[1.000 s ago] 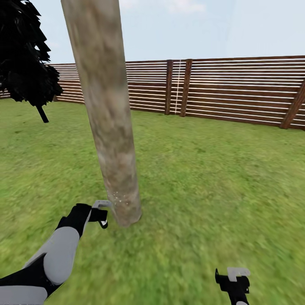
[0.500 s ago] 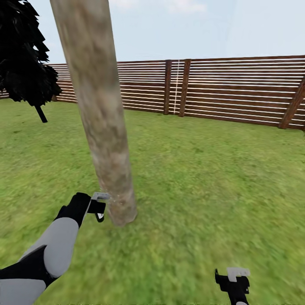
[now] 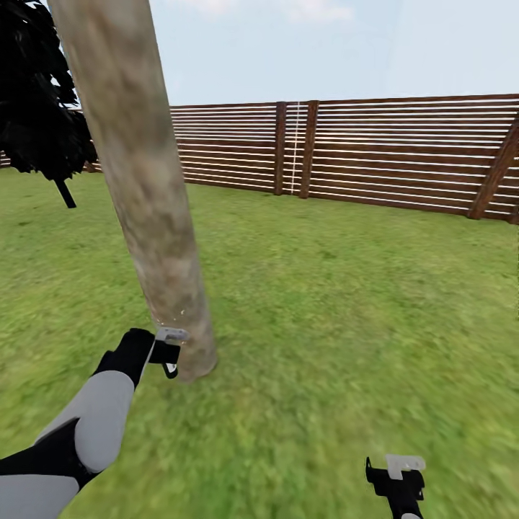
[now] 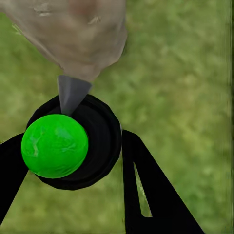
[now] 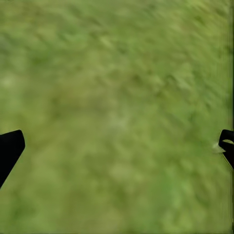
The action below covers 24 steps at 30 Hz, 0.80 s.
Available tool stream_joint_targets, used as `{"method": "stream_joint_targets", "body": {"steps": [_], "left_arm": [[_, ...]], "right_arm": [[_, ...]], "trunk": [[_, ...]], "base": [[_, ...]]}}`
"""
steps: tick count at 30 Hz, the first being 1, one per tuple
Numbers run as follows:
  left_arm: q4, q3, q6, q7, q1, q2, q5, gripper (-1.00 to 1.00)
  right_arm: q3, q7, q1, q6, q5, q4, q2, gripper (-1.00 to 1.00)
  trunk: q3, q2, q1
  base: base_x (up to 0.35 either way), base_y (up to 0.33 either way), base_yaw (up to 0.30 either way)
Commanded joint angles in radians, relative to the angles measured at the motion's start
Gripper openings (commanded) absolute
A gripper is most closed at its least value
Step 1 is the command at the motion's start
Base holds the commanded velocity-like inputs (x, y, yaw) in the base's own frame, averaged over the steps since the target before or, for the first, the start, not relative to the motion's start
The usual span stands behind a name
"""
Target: In the garden, pick up the pesticide atomizer on the floor and spray pesticide onto both trees until each tree trunk is fully covered.
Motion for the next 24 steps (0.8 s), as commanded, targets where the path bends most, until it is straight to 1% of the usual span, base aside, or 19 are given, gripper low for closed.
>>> {"method": "stream_joint_targets", "body": {"steps": [1, 5, 10, 12, 14, 19, 24], "left_arm": [[-0.003, 0.009, 0.003, -0.008, 0.0, -0.002, -0.01, -1.0], [-0.003, 0.01, 0.003, -0.007, 0.0, -0.002, -0.01, -1.0], [-0.013, 0.013, 0.003, -0.007, 0.001, 0.007, -0.005, -1.0], [-0.064, 0.014, 0.006, -0.008, 0.006, 0.006, 0.034, -1.0], [-0.078, 0.012, 0.017, -0.008, 0.007, 0.005, 0.047, -1.0], [-0.088, 0.003, 0.032, -0.007, 0.005, -0.004, 0.054, -1.0], [-0.089, 0.003, 0.032, -0.007, 0.008, 0.002, 0.053, -1.0]], "right_arm": [[-0.007, -0.003, -0.001, -0.003, 0.011, 0.001, 0.001, 1.0], [-0.007, -0.003, -0.001, -0.003, 0.011, 0.001, 0.001, 1.0], [-0.006, -0.002, -0.001, -0.003, 0.011, 0.001, 0.001, 1.0], [-0.007, -0.002, -0.001, -0.003, 0.012, 0.001, 0.0, 1.0], [-0.007, -0.002, -0.001, -0.003, 0.012, 0.001, 0.0, 1.0], [-0.006, -0.001, -0.001, -0.003, 0.012, 0.001, -0.001, 1.0], [-0.006, -0.001, -0.001, -0.003, 0.012, 0.001, -0.001, 1.0]], "trunk": [[-0.001, 0.0, 0.0], [-0.001, 0.0, 0.0], [-0.001, 0.0, 0.0], [-0.001, 0.0, 0.0], [-0.001, 0.0, 0.0], [-0.001, 0.0, 0.0], [-0.001, 0.0, 0.0]], "base": [[0.055, -0.274, 0.107], [0.109, -0.272, 0.223], [0.251, -0.174, 0.244], [0.281, -0.105, 0.043], [0.105, -0.167, 0.011], [-0.213, -0.196, 0.001], [-0.263, -0.197, 0.0]]}}
